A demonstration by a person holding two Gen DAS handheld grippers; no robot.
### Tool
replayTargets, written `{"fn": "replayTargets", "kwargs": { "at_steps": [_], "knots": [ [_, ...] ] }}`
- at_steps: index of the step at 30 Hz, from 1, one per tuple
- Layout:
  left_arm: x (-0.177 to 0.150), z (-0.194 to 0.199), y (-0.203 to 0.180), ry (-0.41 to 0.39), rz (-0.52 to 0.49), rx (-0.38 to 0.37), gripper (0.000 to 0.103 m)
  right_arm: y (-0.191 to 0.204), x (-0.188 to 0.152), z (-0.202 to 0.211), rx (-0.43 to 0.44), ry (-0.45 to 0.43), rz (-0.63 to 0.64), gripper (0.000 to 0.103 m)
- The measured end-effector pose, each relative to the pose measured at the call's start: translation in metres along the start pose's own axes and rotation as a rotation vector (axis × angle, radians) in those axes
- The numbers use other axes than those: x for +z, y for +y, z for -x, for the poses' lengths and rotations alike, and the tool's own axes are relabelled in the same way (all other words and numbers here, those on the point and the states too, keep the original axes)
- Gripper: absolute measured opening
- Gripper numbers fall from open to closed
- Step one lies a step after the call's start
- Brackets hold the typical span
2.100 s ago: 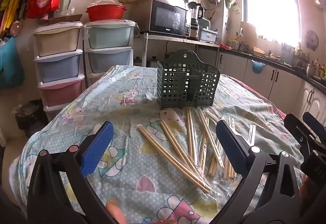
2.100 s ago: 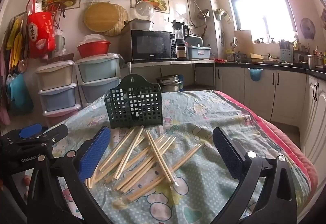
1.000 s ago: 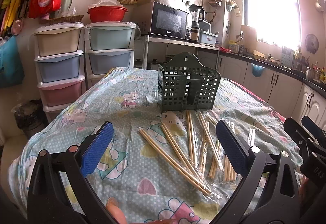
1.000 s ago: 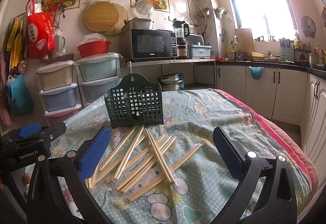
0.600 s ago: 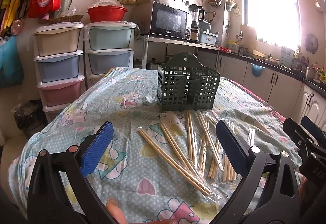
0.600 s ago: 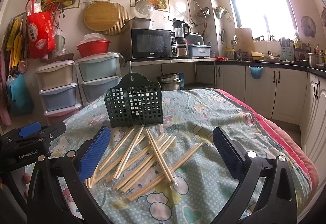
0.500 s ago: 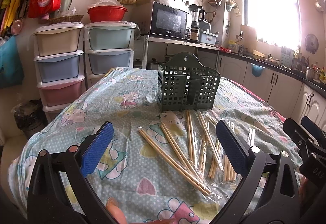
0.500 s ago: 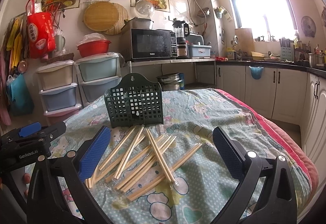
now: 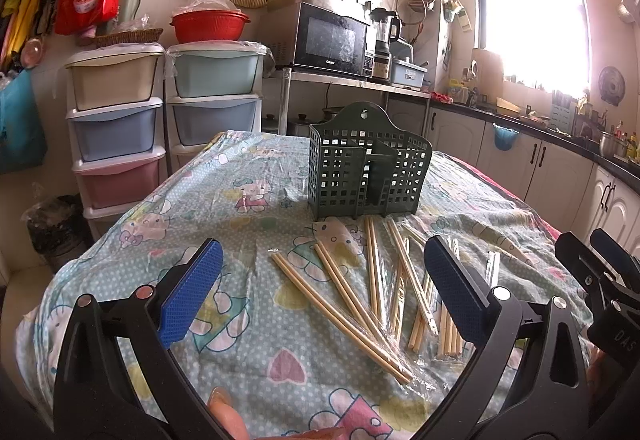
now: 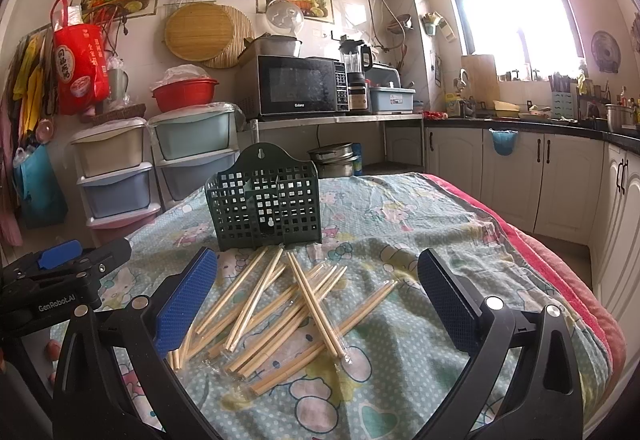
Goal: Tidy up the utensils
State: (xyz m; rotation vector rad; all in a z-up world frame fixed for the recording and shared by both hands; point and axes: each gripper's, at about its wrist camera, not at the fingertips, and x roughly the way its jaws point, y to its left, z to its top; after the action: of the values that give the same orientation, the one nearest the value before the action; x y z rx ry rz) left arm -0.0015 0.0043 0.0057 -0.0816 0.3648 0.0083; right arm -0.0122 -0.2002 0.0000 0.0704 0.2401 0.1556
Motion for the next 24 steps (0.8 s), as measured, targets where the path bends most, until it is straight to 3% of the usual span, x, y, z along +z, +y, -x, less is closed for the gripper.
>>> {"fn": "replayTargets", "kwargs": {
  "at_steps": [7, 24],
  "knots": [
    [0.001, -0.003, 0.002, 0.012, 0.012, 0.006, 0.093, 0.001, -0.002, -0.002, 0.008, 0.016, 0.007, 0.097],
    [0.029, -0.025, 0.053, 0.067, 0.125, 0.084, 0.093, 0.024, 0.029, -0.061, 0.151, 0.247, 0.129, 0.097]
  ]
}}
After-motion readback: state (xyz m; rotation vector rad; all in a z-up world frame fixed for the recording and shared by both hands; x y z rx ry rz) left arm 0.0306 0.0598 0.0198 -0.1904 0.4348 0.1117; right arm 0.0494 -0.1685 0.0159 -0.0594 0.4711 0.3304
